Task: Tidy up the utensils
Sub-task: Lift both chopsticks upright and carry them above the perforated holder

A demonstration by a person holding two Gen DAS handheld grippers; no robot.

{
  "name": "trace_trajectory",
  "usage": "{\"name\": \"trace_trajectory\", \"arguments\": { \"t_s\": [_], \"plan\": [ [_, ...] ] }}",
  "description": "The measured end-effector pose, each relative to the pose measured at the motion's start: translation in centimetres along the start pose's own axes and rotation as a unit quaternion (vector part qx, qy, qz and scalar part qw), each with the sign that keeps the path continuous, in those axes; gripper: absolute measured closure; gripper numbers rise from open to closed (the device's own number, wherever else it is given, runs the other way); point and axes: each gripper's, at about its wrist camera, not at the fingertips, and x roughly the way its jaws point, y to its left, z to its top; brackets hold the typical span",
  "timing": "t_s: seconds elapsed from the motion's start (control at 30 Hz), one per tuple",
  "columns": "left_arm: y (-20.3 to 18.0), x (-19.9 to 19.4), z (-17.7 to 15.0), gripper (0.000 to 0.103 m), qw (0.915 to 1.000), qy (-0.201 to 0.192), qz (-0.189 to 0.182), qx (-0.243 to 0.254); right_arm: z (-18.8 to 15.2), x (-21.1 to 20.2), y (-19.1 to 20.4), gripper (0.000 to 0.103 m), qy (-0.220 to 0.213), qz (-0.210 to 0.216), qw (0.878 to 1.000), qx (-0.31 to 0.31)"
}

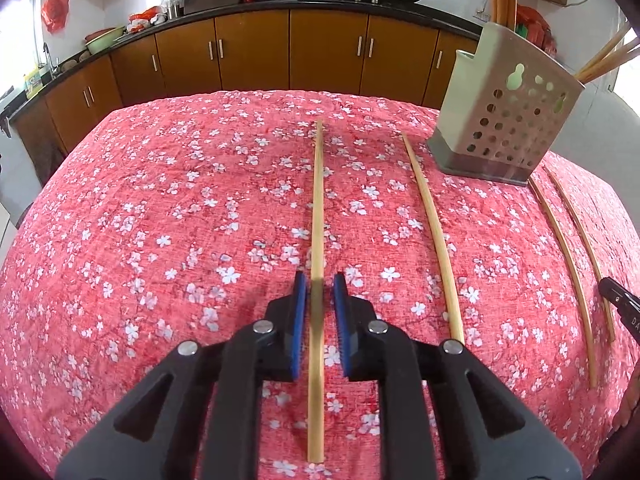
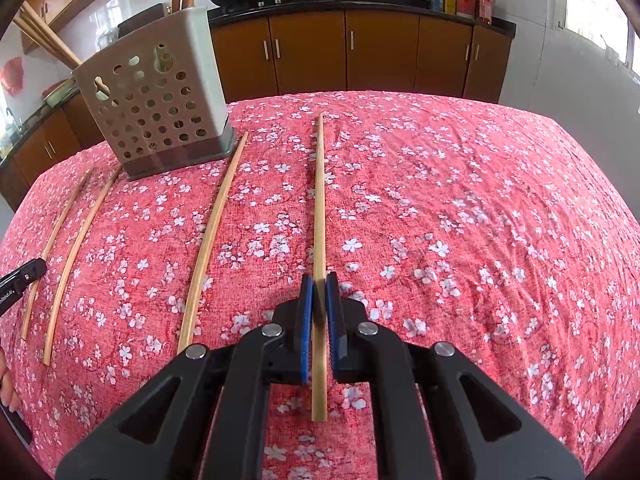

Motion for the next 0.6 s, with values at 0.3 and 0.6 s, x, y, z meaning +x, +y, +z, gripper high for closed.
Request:
{"name": "trace_trajectory", "arguments": {
  "t_s": [0.3, 0.6],
  "plan": [
    [-0.26, -0.05, 0.04, 0.087, 1.0, 0.0, -0.004, -0.006, 0.08, 0.02, -0.08, 0.095, 0.0, 0.005, 1.0, 0.005],
    [-0.24, -0.06, 0.06, 0.087, 0.9999, 0.0, -0.006, -0.008, 0.07, 0.04, -0.11, 0.095, 0.0, 0.005, 1.0, 0.004]
  ]
}}
